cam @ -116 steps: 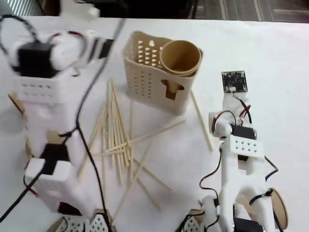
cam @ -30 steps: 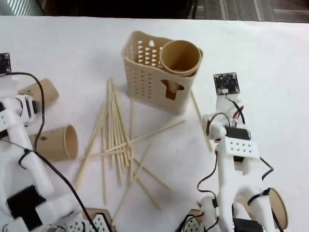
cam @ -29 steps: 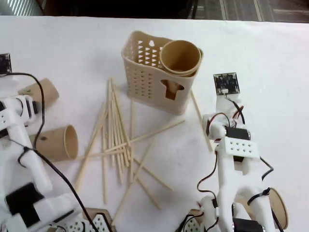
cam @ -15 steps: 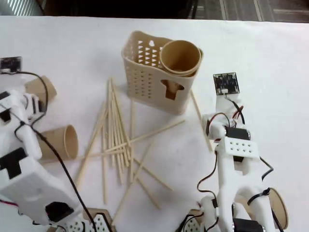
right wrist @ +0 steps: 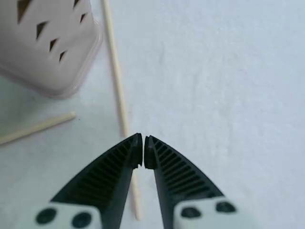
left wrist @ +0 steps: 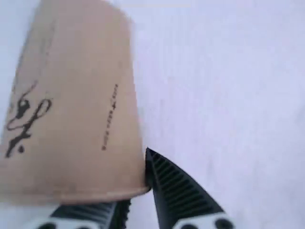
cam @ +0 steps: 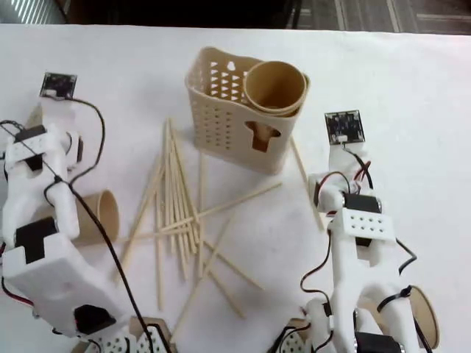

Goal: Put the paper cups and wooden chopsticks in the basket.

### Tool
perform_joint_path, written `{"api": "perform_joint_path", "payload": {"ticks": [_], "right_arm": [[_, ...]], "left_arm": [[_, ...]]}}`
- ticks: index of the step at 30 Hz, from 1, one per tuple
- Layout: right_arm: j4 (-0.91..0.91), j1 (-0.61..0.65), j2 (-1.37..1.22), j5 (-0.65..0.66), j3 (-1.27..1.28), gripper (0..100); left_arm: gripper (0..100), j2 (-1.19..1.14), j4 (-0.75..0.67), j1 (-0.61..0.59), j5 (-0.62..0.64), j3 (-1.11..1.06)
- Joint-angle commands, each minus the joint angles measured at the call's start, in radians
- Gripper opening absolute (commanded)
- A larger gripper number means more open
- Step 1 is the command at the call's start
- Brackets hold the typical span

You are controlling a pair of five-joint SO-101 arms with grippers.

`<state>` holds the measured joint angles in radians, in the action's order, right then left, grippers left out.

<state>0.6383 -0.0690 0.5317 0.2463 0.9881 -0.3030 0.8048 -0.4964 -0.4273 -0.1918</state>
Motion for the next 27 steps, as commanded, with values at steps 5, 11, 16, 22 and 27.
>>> {"api": "perform_joint_path", "payload": {"ticks": [5, 11, 16, 22, 27], "right_arm": [[-0.013, 0.004, 0.024, 0.003, -0.005, 2.5], [-0.013, 0.002, 0.024, 0.003, -0.005, 2.5], [-0.013, -0.001, 0.024, 0.003, -0.005, 2.5], [-0.013, -0.004, 0.024, 0.003, -0.006, 2.5], [-0.015, -0.027, 0.024, 0.003, -0.008, 2.5]], "left_arm": [[2, 0.154, 0.008, 0.042, -0.005, 0.052], [2, 0.344, 0.114, 0.122, -0.005, 0.060], [2, 0.545, 0.201, 0.232, -0.005, 0.060], [2, 0.756, 0.284, 0.418, -0.005, 0.060], [2, 0.825, 0.292, 0.598, -0.005, 0.061]]}}
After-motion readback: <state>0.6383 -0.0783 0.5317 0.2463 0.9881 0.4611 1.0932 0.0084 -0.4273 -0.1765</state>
